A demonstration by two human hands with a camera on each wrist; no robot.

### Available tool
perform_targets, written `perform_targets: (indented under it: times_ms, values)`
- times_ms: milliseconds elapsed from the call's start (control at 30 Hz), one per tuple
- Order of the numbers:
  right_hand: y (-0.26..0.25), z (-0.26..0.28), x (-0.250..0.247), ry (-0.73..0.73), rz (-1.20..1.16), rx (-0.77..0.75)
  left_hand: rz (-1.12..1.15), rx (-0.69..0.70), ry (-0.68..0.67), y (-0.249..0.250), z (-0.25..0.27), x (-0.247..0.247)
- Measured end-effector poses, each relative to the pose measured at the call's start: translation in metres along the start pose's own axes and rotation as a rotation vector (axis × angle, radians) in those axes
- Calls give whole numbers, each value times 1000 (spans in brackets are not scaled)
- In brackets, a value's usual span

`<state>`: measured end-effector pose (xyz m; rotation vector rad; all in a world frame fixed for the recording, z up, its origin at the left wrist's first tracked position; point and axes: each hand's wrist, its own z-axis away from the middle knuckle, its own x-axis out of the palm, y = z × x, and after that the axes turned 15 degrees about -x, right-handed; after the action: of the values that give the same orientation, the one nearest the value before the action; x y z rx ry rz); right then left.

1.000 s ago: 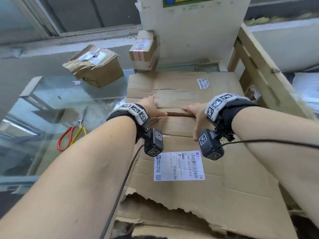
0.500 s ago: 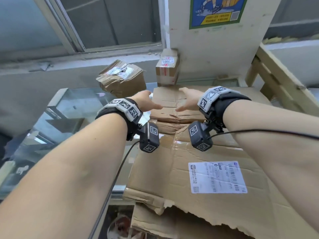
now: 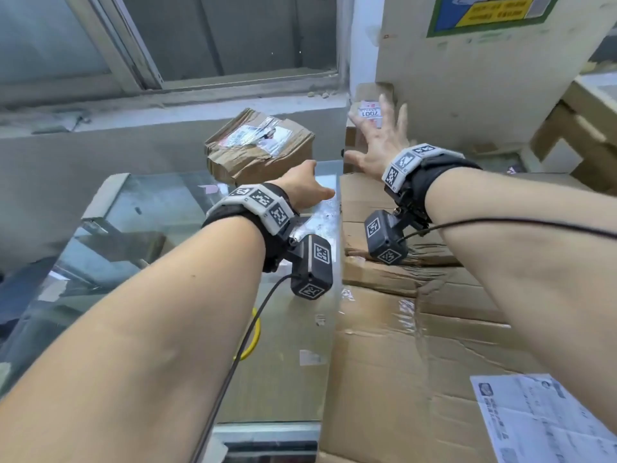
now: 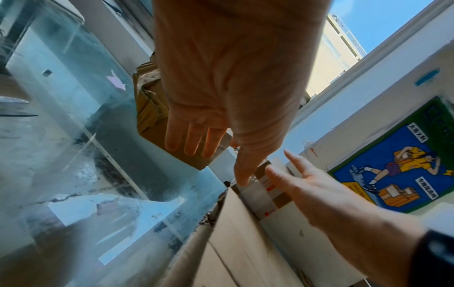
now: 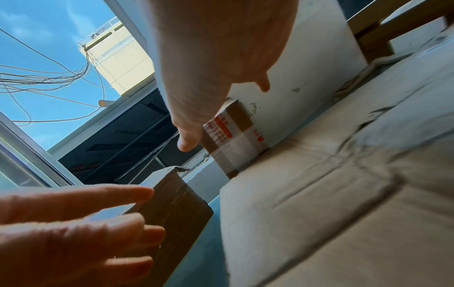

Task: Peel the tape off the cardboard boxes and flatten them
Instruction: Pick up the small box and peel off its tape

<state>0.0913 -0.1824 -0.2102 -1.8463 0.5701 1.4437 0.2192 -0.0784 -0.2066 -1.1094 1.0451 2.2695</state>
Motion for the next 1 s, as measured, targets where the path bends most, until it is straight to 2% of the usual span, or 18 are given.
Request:
perform_targets:
  times_ms: [200, 300, 367, 500, 700, 833, 900, 1000]
  values:
    - [-4, -38, 18, 7, 80, -26, 14, -39, -24, -28, -14, 8]
    - [-2, -47, 28, -12, 34, 27, 31, -72, -26, -40, -20, 11]
    - [4, -47, 33, 130, -6, 58, 30, -90, -35, -45, -23, 14]
    - [13, -42, 32, 521, -45, 93, 33, -118, -68, -51, -21, 18]
    - [10, -27, 11, 731, -17, 54, 73, -106, -25, -43, -7, 13]
    - [7, -9, -11, 811, -287, 65, 145, -86, 19, -26, 20, 6]
    - [5, 9, -24, 828, -574, 74, 167, -77, 56, -17, 38, 4]
    - [6, 40, -41, 777, -1054, 240, 204, -73, 82, -4, 71, 3]
